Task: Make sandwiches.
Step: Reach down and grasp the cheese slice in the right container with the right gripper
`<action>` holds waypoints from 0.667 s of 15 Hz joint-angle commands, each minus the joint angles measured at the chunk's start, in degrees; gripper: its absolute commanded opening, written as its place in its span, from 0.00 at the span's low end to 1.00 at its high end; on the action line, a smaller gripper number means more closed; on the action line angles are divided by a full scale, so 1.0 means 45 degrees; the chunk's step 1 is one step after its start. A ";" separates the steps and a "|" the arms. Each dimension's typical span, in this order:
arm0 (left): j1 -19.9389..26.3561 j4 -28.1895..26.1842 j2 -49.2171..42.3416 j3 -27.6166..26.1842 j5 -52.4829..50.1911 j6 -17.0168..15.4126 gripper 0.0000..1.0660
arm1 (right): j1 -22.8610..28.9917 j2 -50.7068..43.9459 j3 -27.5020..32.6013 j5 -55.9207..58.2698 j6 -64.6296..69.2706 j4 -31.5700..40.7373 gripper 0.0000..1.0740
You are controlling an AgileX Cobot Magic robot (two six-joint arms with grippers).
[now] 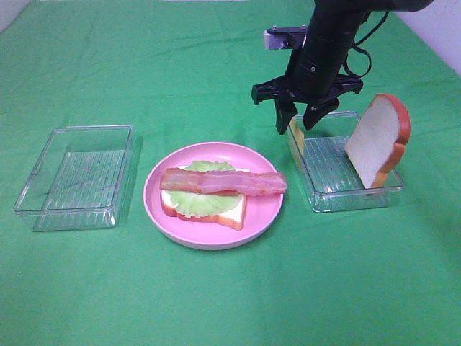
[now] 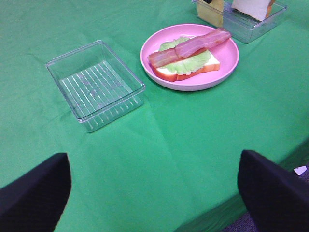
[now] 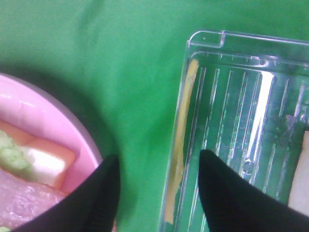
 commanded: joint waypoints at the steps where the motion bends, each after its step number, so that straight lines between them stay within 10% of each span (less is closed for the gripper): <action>1: -0.0013 -0.0051 -0.0267 0.0013 -0.0140 -0.0089 0.83 | -0.0051 0.0013 -0.0064 -0.0127 -0.0191 -0.0166 0.44; 10: -0.0013 -0.0051 -0.0267 0.0013 -0.0140 -0.0089 0.83 | -0.0458 0.0369 -0.0064 0.0038 -0.0522 0.0306 0.39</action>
